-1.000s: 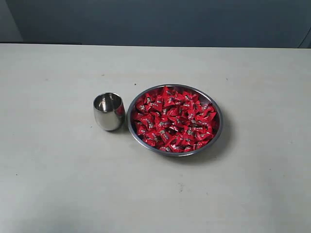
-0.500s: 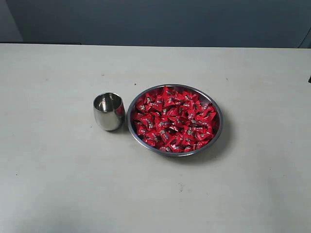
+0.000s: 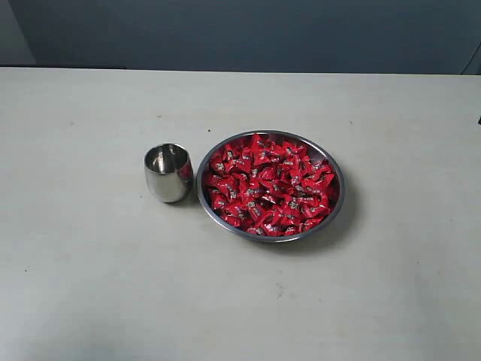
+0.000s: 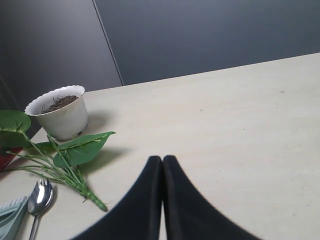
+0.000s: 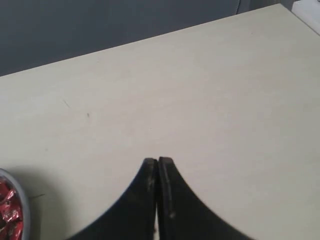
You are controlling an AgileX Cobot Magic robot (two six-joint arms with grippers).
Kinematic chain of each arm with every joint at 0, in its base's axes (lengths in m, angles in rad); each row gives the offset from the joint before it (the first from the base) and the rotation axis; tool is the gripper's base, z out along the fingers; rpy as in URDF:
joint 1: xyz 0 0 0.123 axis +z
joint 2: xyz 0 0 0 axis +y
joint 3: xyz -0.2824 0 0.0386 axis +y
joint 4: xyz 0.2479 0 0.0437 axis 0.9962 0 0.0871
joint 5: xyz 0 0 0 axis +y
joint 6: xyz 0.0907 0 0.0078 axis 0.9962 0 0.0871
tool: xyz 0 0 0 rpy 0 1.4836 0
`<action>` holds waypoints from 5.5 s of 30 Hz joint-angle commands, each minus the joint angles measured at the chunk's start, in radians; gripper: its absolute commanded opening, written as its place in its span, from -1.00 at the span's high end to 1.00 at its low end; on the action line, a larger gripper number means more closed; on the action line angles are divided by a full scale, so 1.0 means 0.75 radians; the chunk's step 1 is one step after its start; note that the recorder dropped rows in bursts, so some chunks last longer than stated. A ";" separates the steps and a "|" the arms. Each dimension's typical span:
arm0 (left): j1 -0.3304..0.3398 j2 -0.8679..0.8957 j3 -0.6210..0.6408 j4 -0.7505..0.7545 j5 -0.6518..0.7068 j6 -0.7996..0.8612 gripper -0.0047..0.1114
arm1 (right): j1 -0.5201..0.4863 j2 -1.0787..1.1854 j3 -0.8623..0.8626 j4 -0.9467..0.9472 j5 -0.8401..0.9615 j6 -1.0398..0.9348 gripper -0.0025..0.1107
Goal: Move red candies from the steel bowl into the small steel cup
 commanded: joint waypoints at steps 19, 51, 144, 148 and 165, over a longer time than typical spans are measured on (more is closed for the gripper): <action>-0.004 -0.005 0.002 0.006 -0.018 -0.005 0.91 | 0.002 0.007 -0.006 0.002 -0.012 0.000 0.96; -0.004 -0.005 0.002 0.006 -0.018 -0.005 0.91 | 0.002 0.007 -0.006 0.002 -0.009 0.000 0.96; -0.004 -0.005 0.002 0.006 -0.018 -0.005 0.91 | 0.195 0.728 -0.756 0.303 0.364 -0.109 0.96; -0.004 -0.005 0.002 0.006 -0.018 -0.005 0.91 | 0.195 0.728 -0.761 0.303 0.364 -0.109 0.96; -0.004 -0.005 0.002 0.006 -0.018 -0.005 0.91 | 0.195 0.728 -0.765 0.332 0.366 -0.109 0.96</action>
